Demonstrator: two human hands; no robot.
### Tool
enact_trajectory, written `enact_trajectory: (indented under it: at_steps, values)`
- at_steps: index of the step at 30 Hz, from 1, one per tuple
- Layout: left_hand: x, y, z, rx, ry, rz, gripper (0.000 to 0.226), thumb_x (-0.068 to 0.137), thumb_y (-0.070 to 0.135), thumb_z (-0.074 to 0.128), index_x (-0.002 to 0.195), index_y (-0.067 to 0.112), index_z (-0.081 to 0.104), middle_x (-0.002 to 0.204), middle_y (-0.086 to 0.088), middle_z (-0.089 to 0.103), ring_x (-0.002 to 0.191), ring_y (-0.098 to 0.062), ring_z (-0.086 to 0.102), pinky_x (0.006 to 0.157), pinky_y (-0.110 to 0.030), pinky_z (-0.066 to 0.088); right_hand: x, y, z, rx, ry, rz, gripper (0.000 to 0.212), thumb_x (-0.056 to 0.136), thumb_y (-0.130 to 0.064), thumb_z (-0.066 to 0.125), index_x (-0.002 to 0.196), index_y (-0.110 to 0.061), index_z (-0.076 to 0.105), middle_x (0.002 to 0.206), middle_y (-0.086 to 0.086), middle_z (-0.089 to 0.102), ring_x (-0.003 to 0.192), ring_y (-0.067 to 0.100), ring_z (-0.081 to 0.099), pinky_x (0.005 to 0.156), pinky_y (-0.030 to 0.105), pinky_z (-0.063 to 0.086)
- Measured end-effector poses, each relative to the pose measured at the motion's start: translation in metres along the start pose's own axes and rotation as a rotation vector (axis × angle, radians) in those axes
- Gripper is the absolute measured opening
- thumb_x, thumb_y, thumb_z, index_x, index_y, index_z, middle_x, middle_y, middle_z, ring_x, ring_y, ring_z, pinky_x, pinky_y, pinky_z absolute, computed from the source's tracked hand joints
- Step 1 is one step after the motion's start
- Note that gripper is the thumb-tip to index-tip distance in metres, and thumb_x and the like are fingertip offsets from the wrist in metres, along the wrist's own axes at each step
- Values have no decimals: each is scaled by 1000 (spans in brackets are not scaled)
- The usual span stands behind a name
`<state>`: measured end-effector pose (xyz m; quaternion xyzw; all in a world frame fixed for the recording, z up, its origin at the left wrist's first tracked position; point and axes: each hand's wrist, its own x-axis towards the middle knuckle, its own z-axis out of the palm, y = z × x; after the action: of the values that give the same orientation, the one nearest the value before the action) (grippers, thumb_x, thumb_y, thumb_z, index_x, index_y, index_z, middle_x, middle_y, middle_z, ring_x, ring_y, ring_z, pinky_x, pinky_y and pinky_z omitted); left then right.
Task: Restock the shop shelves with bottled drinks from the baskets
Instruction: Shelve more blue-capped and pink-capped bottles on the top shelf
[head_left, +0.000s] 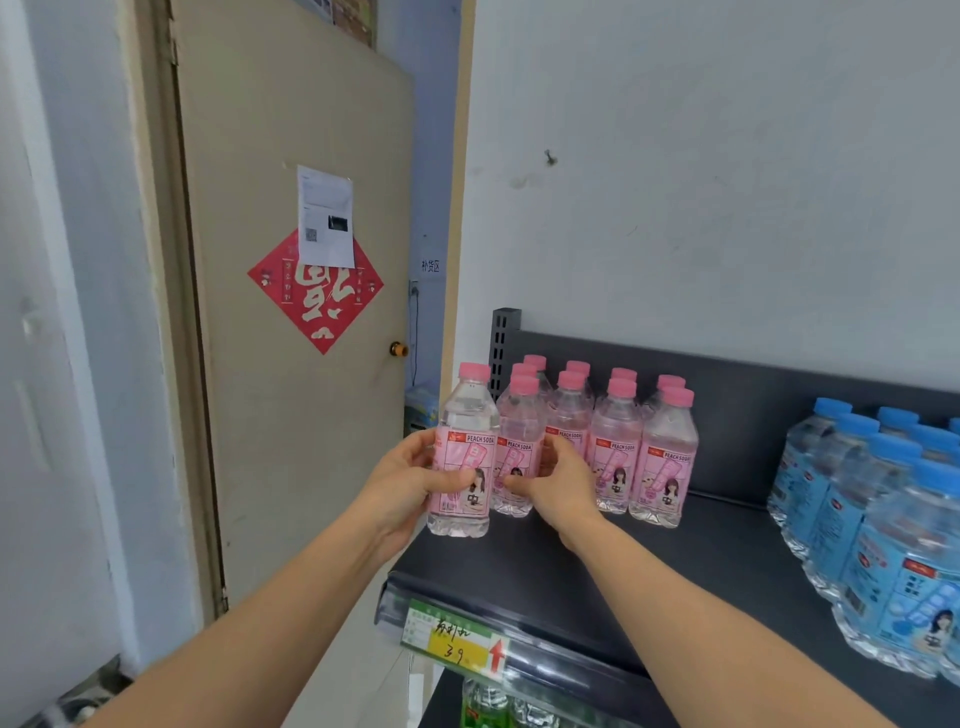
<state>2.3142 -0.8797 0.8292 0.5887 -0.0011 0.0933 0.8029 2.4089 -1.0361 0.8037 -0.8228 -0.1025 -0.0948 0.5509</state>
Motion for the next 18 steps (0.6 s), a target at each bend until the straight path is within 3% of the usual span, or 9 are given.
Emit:
enact_trajectory:
  at_steps: [7, 9, 11, 14, 16, 18]
  values:
    - [13, -10, -1, 9, -29, -18, 54, 71, -20, 66, 116, 8, 57, 107, -14, 67, 93, -26, 67, 73, -36, 58, 0, 1, 0, -101, 34, -12, 57, 65, -28, 88, 108, -20, 50, 106, -4, 61, 97, 16, 60, 89, 38, 51]
    - [14, -11, 1, 3, -45, -22, 52, 71, -20, 66, 113, 9, 58, 109, -15, 67, 94, -27, 67, 73, -36, 58, -4, -1, -4, -104, 127, -27, 48, 70, -35, 83, 102, -20, 52, 98, -6, 60, 92, 15, 59, 83, 35, 51]
    - [16, -13, 4, -1, -57, -23, 55, 69, -20, 68, 117, 7, 58, 113, -18, 66, 96, -28, 67, 75, -38, 57, -14, -11, -13, 50, 196, -49, 31, 83, -41, 71, 95, -16, 57, 88, -4, 62, 85, 17, 61, 77, 33, 52]
    - [18, -14, 11, 5, -84, -24, 59, 68, -17, 71, 120, 7, 58, 116, -19, 66, 100, -31, 66, 79, -41, 56, -29, -29, -27, 342, -50, -52, 39, 86, -49, 61, 99, -13, 64, 91, 0, 70, 83, 15, 66, 64, 27, 51]
    - [18, -15, 18, 3, -104, -22, 58, 68, -17, 70, 120, 7, 58, 114, -19, 66, 101, -33, 66, 82, -43, 55, -35, -35, -33, 330, -165, -83, 43, 77, -46, 71, 108, -17, 63, 102, -1, 71, 92, 15, 67, 64, 24, 51]
    - [17, -16, 25, 5, -119, -9, 57, 69, -19, 69, 118, 8, 58, 111, -19, 65, 98, -33, 65, 85, -44, 54, -36, -37, -40, 305, -150, -81, 42, 76, -32, 79, 111, -18, 61, 106, 0, 70, 96, 17, 68, 67, 25, 52]
